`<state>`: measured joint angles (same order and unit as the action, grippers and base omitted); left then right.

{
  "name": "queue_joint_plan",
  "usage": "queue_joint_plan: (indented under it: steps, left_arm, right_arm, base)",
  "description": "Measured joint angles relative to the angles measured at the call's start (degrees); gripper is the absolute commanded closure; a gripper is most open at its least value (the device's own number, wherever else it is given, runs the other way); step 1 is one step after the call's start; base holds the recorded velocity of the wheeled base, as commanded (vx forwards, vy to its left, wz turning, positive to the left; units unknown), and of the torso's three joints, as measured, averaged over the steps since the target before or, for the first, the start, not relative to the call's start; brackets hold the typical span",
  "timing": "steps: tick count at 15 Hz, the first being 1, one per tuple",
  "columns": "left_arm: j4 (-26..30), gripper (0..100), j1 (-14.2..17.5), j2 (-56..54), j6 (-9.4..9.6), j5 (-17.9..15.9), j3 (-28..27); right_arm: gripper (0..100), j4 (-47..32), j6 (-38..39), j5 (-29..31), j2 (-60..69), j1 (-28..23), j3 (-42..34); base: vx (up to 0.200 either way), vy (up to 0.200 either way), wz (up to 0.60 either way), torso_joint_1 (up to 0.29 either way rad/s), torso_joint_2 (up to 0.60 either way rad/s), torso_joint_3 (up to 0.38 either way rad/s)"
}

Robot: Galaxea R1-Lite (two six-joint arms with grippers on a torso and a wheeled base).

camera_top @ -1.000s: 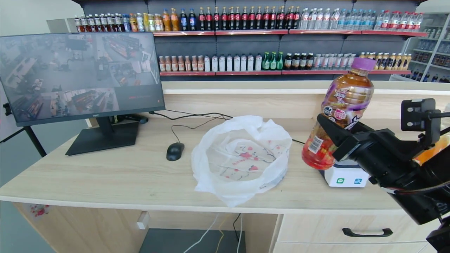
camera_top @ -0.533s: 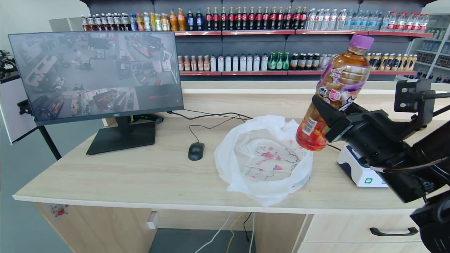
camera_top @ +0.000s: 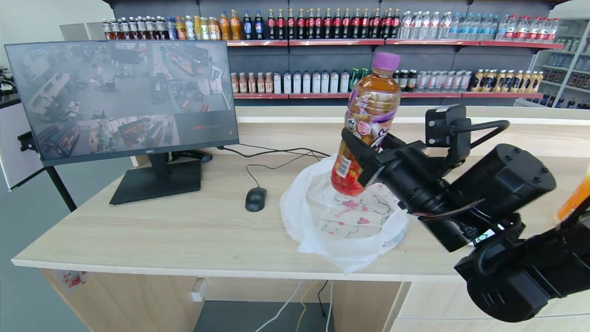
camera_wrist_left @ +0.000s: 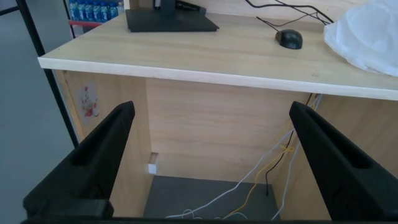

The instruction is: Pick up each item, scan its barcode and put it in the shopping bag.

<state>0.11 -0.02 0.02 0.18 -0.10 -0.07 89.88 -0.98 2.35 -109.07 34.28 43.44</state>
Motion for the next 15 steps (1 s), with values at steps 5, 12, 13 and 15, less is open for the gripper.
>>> queue_joint_plan:
  steps: [5, 12, 13, 15]
  left_arm:
    - [-0.01, 0, 0.02, 0.0, -0.02, 0.0, 0.0]
    - [-0.04, 0, 0.02, 0.0, 0.0, 0.0, 0.0]
    - [0.0, 0, 0.02, 0.0, -0.02, 0.0, 0.0]
    - [-0.04, 0, 0.02, 0.0, -0.02, 0.0, 0.0]
  right_arm:
    - [100, 0.02, -0.63, 0.05, -10.19, 1.24, 11.36]
    - [100, -0.84, -2.66, 0.07, -16.98, -2.94, 15.74]
    - [100, -0.87, -2.9, -0.01, -17.58, -3.04, 16.2]
    - [100, -0.6, -3.32, 0.02, -18.54, -3.61, 17.44]
  base:
    - [0.0, 0.0, 0.0, 0.0, 0.0, 0.0]
    - [0.0, 0.0, 0.0, 0.0, 0.0, 0.0]
    - [0.0, 0.0, 0.0, 0.0, 0.0, 0.0]
    - [0.0, 0.0, 0.0, 0.0, 0.0, 0.0]
